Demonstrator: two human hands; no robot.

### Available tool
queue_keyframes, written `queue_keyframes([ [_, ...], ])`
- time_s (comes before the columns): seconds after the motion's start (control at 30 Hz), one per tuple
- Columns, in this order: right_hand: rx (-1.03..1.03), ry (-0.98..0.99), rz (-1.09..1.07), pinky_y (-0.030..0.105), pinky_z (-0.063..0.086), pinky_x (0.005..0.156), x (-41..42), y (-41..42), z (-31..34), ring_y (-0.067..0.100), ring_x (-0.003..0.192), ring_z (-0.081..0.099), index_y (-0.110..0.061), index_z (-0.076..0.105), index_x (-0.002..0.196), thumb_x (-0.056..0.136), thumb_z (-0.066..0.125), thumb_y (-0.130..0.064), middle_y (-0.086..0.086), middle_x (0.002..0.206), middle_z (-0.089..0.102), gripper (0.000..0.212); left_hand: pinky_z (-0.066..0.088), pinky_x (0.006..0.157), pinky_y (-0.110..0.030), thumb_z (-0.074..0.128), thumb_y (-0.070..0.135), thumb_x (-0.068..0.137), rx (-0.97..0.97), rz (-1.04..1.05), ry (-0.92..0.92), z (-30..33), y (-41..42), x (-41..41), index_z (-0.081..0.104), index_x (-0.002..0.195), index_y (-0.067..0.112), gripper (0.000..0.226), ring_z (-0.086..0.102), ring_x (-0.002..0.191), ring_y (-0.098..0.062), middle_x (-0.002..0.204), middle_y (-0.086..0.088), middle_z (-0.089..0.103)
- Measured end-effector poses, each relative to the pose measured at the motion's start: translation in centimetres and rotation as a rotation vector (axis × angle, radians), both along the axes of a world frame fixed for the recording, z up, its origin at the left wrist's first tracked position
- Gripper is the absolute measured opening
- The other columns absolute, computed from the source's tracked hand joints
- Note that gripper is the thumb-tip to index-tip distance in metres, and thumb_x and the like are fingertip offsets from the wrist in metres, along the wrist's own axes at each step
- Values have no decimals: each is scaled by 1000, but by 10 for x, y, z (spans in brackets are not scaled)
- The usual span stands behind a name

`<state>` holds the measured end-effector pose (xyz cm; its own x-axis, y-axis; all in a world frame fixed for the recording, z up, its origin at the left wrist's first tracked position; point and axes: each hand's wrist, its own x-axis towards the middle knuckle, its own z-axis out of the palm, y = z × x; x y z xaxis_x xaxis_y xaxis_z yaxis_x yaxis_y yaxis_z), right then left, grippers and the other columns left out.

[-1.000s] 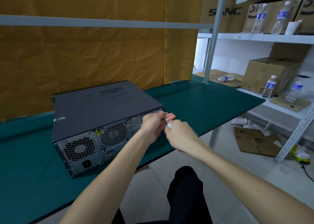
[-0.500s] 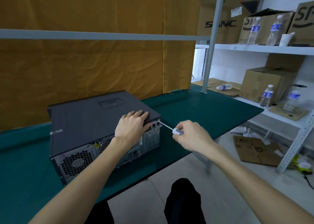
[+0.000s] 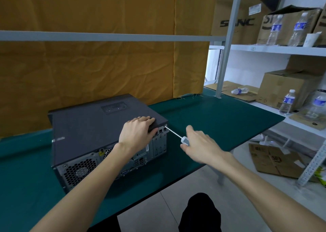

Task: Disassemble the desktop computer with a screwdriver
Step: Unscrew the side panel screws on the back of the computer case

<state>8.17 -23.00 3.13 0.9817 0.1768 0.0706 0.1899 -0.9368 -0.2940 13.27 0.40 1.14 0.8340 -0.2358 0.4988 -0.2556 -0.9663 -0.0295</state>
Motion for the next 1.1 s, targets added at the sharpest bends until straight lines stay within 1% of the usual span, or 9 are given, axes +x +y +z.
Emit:
queue_keyframes([
  [0.17, 75, 53, -62, 30, 33, 48, 7, -2, 3, 15, 60, 50, -18, 39, 94, 96, 62, -39, -1, 80, 52, 30, 50, 88, -37, 58, 41, 98, -152, -153, 151, 11, -14, 18, 57, 134, 29, 38, 58, 108, -26, 122, 0, 55],
  [0.23, 95, 153, -48, 28, 28, 47, 5, -3, 2, 16, 54, 37, -23, 41, 76, 95, 51, -29, -2, 74, 47, 22, 52, 87, -37, 59, 36, 100, -165, -227, 156, 10, -15, 19, 58, 133, 32, 33, 60, 108, -23, 129, 3, 54],
  [0.3, 65, 154, -34, 29, 23, 47, 2, -4, -1, 18, 54, 28, -25, 32, 64, 93, 43, -16, -1, 70, 39, 32, 52, 84, -36, 57, 35, 102, -113, -275, 119, 7, -14, 20, 61, 129, 33, 27, 61, 105, -22, 130, 6, 54],
  [0.43, -118, -146, -42, 32, 28, 50, -6, -2, -2, 19, 57, 43, -20, 35, 89, 98, 56, -27, -3, 74, 45, 24, 48, 69, -33, 55, 32, 103, -79, -314, 61, 3, -14, 21, 61, 117, 31, 15, 65, 88, -24, 128, 10, 52],
  [0.53, -108, -167, -71, 31, 27, 47, -7, -2, 3, 18, 57, 47, -20, 35, 95, 97, 59, -30, -3, 72, 49, 26, 44, 68, -29, 58, 33, 101, -119, -307, 69, 5, -14, 23, 66, 112, 33, 13, 64, 91, -19, 125, 12, 54],
  [0.63, -9, -37, -93, 31, 28, 47, -2, -7, 10, 18, 54, 44, -20, 43, 79, 97, 51, -36, -1, 70, 50, 25, 43, 72, -28, 61, 35, 99, -115, -322, 102, 12, -13, 31, 68, 108, 38, 12, 60, 99, -15, 120, 14, 55],
  [0.73, -90, -25, -38, 32, 27, 47, -1, -12, 16, 19, 50, 38, -26, 33, 63, 101, 43, -28, 0, 63, 45, 39, 45, 75, -29, 62, 36, 98, -115, -333, 104, 13, -11, 35, 68, 107, 39, 12, 57, 102, -14, 117, 15, 55],
  [0.9, -172, -230, 27, 30, 24, 48, -4, -13, 18, 13, 56, 43, -23, 37, 88, 101, 51, -41, -7, 72, 48, 27, 44, 74, -25, 60, 32, 101, -138, -341, 41, 1, -11, 29, 69, 111, 32, 13, 61, 97, -14, 118, 16, 56],
  [1.1, -258, -387, -9, 34, 31, 56, -16, -7, 12, 26, 65, 50, -23, 32, 96, 99, 55, -42, -4, 84, 51, 30, 44, 70, -31, 58, 27, 102, -196, -290, 38, 2, -18, 20, 66, 110, 27, 11, 63, 89, -22, 120, 12, 57],
])
